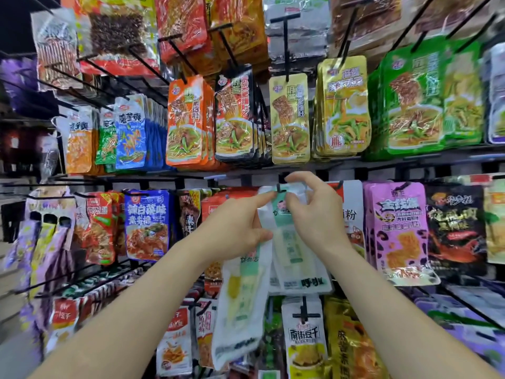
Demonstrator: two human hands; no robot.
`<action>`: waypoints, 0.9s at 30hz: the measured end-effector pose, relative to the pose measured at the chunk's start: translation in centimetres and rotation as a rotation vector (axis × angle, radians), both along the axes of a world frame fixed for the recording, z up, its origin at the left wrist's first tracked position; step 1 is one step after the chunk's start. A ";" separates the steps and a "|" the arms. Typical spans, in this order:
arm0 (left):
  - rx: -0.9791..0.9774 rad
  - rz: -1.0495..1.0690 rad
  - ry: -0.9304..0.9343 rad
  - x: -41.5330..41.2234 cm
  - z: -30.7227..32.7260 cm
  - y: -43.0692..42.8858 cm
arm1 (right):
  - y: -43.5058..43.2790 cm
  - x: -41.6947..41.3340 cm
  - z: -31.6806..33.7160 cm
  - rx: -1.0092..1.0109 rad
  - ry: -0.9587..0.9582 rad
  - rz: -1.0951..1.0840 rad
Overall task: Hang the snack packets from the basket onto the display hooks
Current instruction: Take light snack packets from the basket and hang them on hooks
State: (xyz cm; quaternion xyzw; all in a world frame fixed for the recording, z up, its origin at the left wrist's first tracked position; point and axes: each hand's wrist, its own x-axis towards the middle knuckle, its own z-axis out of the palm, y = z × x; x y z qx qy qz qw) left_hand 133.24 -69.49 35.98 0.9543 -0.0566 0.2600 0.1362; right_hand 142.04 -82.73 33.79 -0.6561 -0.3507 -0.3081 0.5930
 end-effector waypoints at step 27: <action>-0.228 -0.071 0.154 1.3 -1.6 1.8 | 0.1 -0.1 -1.9 -0.866 -0.116 -0.561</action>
